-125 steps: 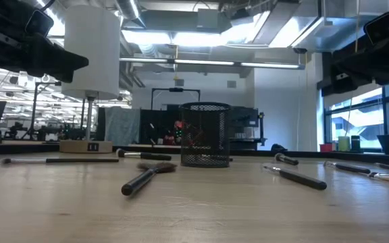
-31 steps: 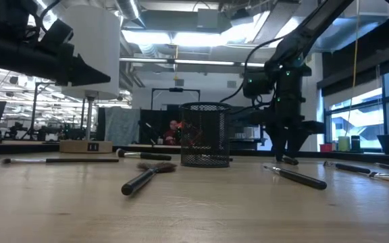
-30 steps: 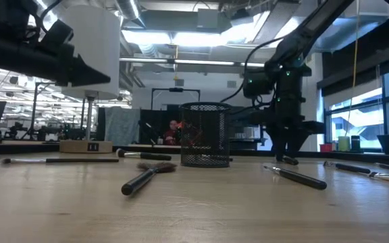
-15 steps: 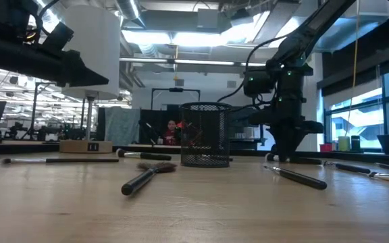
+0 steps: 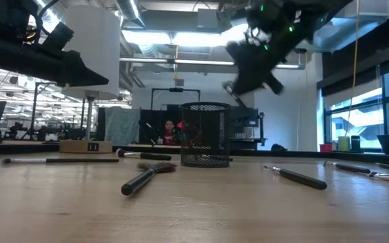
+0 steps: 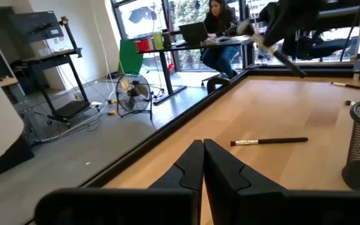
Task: Pick & Place Makeup Brushes
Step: Put the blush brush into the makeup organizer
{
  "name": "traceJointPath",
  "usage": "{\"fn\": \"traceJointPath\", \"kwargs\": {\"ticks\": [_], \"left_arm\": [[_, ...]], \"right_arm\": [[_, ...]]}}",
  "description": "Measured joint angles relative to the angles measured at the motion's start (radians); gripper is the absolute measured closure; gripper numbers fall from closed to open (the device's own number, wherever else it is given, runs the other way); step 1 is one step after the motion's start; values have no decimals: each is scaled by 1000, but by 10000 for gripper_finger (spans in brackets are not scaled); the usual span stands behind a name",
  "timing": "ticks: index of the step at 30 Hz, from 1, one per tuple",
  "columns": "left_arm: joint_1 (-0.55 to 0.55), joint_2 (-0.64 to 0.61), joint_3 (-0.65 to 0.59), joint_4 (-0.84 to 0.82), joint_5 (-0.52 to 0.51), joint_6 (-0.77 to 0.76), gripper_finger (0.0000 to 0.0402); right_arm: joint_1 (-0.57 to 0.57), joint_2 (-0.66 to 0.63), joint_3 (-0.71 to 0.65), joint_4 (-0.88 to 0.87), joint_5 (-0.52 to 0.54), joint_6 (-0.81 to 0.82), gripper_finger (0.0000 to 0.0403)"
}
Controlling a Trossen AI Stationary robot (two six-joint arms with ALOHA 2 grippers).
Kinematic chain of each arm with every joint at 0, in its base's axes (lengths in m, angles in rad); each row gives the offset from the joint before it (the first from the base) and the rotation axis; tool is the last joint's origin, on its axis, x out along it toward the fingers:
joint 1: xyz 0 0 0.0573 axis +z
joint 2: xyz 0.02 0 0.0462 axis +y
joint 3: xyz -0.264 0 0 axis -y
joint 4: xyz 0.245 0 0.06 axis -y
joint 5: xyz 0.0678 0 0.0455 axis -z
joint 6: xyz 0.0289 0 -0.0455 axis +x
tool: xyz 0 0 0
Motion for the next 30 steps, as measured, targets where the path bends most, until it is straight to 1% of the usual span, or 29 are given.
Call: {"fn": "traceJointPath", "kwargs": {"ticks": [3,6,9,13,16,21,27,30], "left_arm": [[0,0,0,0,1,-1,393],[0,0,0,0,1,-1,394],[0,0,0,0,2,-1,395],[0,0,0,0,2,-1,396],[0,0,0,0,1,1,395],[0,0,0,0,1,6,394],[0,0,0,0,1,7,395],[0,0,0,0,1,7,395]], "right_arm": [[104,21,0,175,24,-65,351],[199,75,0,290,121,-130,351],[271,140,0,347,200,-158,346],[334,221,0,389,258,-181,343],[363,255,0,444,254,-200,342],[393,259,0,497,255,-234,342],[416,185,0,515,252,-257,341],[434,148,0,484,180,-282,341]]}}
